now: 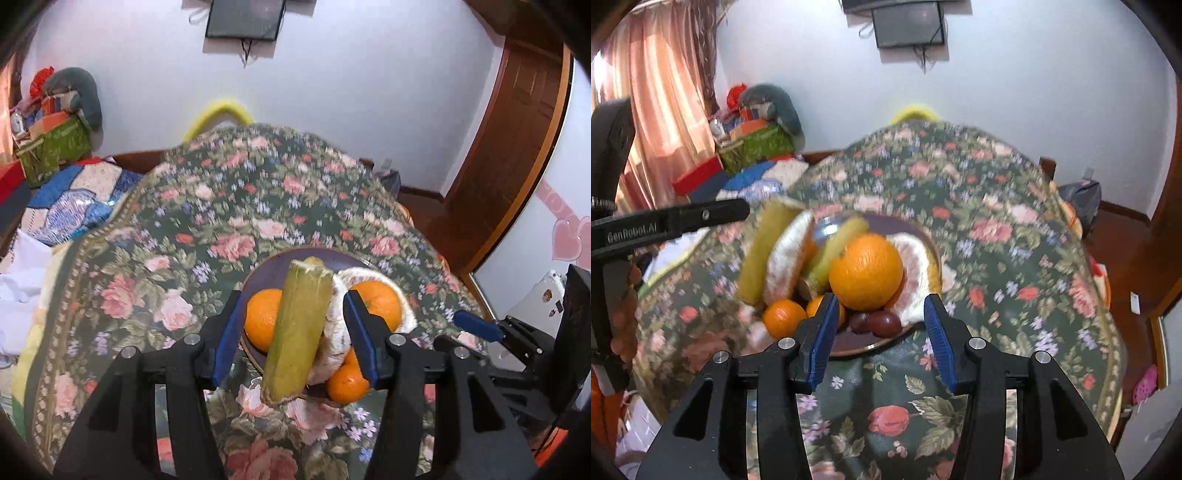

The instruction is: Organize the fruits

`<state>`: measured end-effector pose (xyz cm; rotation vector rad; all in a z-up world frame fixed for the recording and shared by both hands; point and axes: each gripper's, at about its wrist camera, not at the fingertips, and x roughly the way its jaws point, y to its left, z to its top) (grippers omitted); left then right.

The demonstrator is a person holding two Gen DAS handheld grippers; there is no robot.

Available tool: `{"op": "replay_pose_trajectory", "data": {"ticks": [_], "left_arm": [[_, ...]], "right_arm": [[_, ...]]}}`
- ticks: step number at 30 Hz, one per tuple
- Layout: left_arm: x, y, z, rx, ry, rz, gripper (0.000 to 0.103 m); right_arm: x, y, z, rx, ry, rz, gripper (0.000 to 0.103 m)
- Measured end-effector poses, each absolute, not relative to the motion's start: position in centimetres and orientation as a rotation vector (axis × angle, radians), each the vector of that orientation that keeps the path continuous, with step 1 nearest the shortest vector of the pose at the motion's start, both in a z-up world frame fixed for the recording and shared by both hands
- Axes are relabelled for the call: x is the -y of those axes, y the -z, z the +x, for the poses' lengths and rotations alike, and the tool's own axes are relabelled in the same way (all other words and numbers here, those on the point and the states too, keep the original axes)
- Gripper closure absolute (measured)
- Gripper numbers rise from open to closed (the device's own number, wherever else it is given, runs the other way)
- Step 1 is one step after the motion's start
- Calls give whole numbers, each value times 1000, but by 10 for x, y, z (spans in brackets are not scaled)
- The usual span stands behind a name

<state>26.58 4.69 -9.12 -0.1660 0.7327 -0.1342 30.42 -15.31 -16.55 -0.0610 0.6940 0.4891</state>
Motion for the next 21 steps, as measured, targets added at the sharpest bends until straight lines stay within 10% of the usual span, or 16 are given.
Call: {"op": "replay_pose_trajectory", "data": {"ticks": [15,21], "left_arm": [[-29,-23,126,-361,116,-85,36],[-21,-44,75,-251,102,-71,20]], "right_arm": [[175,39,198,-317,-476,7,51],[179,15,152,-191,-457,16,29]]}}
